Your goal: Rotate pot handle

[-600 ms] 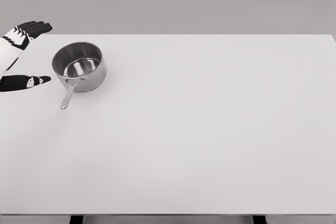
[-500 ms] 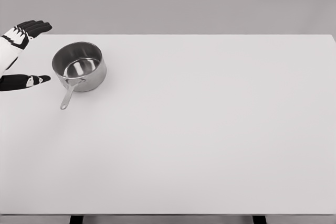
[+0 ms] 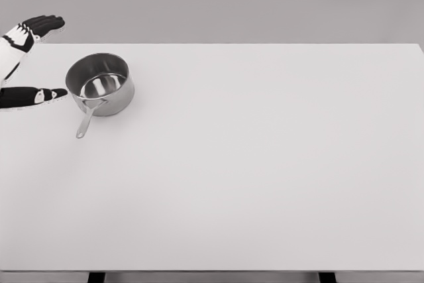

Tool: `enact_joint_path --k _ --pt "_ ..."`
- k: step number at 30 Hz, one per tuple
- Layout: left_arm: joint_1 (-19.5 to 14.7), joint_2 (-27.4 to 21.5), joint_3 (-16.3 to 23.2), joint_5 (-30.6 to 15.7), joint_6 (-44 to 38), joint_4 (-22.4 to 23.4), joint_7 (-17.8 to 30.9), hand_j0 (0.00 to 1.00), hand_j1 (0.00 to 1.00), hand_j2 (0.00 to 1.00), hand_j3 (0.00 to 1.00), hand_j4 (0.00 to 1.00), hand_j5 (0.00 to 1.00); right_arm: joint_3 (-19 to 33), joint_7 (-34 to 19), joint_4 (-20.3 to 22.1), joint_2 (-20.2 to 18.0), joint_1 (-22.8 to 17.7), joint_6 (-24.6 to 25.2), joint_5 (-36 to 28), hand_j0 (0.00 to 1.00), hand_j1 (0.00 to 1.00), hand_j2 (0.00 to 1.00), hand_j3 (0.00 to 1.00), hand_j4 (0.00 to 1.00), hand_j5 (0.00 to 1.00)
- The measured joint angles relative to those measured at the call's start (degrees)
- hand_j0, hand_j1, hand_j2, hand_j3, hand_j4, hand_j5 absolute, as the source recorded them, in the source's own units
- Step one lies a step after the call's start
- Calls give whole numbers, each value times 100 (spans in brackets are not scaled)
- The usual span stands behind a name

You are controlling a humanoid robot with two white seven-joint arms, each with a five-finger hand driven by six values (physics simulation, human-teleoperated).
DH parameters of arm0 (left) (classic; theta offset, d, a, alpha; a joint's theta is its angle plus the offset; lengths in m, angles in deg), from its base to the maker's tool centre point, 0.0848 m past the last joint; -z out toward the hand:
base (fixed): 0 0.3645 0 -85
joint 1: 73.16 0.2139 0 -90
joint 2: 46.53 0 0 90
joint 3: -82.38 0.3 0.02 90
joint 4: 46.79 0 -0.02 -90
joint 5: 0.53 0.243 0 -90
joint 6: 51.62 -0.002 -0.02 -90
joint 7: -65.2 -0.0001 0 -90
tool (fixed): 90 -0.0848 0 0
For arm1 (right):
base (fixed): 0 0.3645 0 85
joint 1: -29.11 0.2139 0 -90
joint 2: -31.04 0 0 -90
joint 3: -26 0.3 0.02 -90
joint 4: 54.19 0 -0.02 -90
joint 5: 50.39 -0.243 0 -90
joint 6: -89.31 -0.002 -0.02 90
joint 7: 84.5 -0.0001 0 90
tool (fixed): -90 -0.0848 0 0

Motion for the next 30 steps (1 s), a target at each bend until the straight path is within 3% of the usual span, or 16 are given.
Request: enact_joint_path --k 3,6,10,16,22,30 --pt "-194 -169 389 -367 0 -243 13 100 100 100 100 100 100 0 0 0 0 0 0 0 100 100 100 100 100 100" --pt "-738 -231 756 -552 1 -372 157 100 100 100 100 100 100 0 0 -1 0 0 0 0 100 100 100 100 100 100" --pt "-1037 -201 992 -484 2 -458 1101 100 100 100 100 100 100 0 0 -1 0 0 0 1 100 100 100 100 100 100" --pt "-1231 210 1112 97 6 -540 1610 100 100 100 100 100 100 0 0 0 0 0 0 1 100 100 100 100 100 100" --pt "-1257 727 1143 769 8 -577 1679 100 100 100 100 100 100 0 0 -1 0 0 0 1 100 100 100 100 100 100" --pt "-1213 975 1185 1377 -208 -655 1703 100 100 100 100 100 100 0 0 -1 0 0 0 1 100 100 100 100 100 100"
